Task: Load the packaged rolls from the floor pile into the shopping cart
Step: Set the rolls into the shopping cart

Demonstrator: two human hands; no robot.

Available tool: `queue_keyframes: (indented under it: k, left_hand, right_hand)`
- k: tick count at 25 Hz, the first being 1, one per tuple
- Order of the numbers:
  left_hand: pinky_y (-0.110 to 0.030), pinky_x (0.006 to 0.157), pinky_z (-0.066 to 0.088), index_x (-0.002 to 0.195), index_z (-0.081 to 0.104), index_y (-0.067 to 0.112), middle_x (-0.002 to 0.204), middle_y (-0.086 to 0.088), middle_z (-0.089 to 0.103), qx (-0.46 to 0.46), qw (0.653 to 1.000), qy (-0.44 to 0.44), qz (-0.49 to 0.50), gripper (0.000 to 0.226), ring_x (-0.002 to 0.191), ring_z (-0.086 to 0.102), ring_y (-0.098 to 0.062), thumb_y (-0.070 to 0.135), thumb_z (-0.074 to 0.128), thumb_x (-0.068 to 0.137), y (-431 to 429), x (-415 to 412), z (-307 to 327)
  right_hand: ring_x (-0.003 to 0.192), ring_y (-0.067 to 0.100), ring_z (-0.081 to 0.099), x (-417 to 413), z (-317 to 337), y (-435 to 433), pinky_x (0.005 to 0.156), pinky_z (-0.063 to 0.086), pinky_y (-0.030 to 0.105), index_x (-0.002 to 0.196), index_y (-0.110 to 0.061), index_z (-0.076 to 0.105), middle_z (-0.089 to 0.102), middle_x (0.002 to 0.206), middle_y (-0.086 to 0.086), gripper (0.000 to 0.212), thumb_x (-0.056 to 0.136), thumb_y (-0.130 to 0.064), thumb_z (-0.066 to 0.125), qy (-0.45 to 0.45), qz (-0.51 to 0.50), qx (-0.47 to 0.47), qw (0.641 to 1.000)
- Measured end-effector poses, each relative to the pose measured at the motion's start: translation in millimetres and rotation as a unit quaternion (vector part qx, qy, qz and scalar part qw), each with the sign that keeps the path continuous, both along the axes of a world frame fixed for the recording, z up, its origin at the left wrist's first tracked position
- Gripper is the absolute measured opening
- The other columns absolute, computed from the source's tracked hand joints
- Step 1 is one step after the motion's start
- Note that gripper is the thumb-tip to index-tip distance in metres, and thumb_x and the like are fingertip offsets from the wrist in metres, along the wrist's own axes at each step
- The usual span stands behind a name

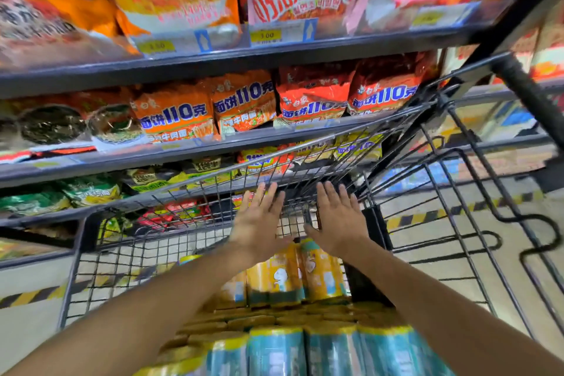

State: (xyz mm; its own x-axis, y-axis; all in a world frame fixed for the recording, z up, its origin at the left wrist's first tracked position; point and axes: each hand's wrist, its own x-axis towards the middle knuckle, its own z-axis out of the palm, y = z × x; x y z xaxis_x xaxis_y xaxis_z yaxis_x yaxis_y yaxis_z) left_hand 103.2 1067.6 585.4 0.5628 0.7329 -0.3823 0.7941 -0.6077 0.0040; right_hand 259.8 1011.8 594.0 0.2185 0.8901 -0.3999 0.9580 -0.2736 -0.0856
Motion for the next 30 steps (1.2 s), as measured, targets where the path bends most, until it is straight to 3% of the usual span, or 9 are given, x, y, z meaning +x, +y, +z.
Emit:
queue_keyframes:
  k: [5,8,11,14,18,24,30]
  left_hand:
    - [-0.042,0.119,-0.003,0.152,-0.008,0.020,0.158,-0.004,-0.016,0.033,0.993,-0.035,0.105,0.090,0.146,-0.015,-0.023,0.064,0.039,0.090,0,-20,93]
    - [-0.043,0.119,0.002,0.153,-0.001,0.017,0.160,-0.007,-0.006,0.094,0.967,-0.100,0.213,0.089,0.147,-0.005,-0.025,0.063,0.041,0.089,-31,-47,153]
    - [-0.043,0.118,0.003,0.153,0.006,0.017,0.160,-0.007,0.000,0.134,0.937,-0.128,0.296,0.087,0.147,0.000,-0.024,0.061,0.045,0.089,-83,-90,199]
    - [-0.043,0.117,0.005,0.152,0.005,0.015,0.160,-0.008,-0.002,0.184,0.889,-0.130,0.398,0.088,0.147,-0.001,-0.025,0.059,0.048,0.089,-156,-148,242]
    - [-0.041,0.119,0.007,0.152,0.003,0.018,0.160,-0.005,-0.004,0.219,0.790,-0.163,0.549,0.090,0.147,-0.003,-0.024,0.058,0.051,0.088,-282,-232,270]
    - [-0.044,0.118,0.005,0.153,-0.002,0.021,0.160,-0.004,-0.007,0.233,0.661,-0.055,0.711,0.092,0.147,-0.003,-0.025,0.064,0.045,0.087,-482,-336,253]
    - [-0.042,0.117,0.004,0.152,-0.002,0.020,0.160,-0.004,-0.006,0.214,0.602,-0.017,0.769,0.091,0.147,-0.003,-0.024,0.064,0.044,0.087,-582,-423,210]
  right_hand:
    - [0.148,0.029,-0.004,-3,85,22,0.120,0.002,0.043,0.153,-0.013,-0.008,-0.004,0.161,0.008,0.083,0.096,-0.056,0.034,-0.013,0.098,0.091,0.991]
    - [0.147,0.031,0.002,-22,137,14,0.119,0.007,0.044,0.153,-0.010,-0.002,0.001,0.160,0.010,0.082,0.095,-0.057,0.034,-0.010,0.193,0.150,0.970]
    - [0.147,0.032,0.006,-54,184,-5,0.118,0.010,0.045,0.153,-0.010,0.001,0.004,0.160,0.010,0.083,0.095,-0.057,0.037,0.051,0.263,0.176,0.947]
    - [0.146,0.031,0.012,-120,232,-25,0.117,0.014,0.044,0.153,-0.010,0.005,0.010,0.160,0.009,0.084,0.093,-0.057,0.041,0.113,0.361,0.215,0.901]
    - [0.141,0.028,0.024,-231,282,-84,0.112,0.023,0.043,0.152,-0.010,0.015,0.023,0.156,0.008,0.079,0.093,-0.054,0.045,0.185,0.510,0.250,0.802]
    - [0.135,0.031,0.035,-387,289,-188,0.106,0.035,0.044,0.148,-0.009,0.023,0.036,0.149,0.011,0.074,0.093,-0.052,0.047,0.225,0.636,0.217,0.705]
    - [0.141,0.028,0.026,-524,228,-284,0.112,0.028,0.042,0.150,-0.012,0.020,0.026,0.155,0.009,0.076,0.093,-0.056,0.046,0.215,0.698,0.153,0.666]
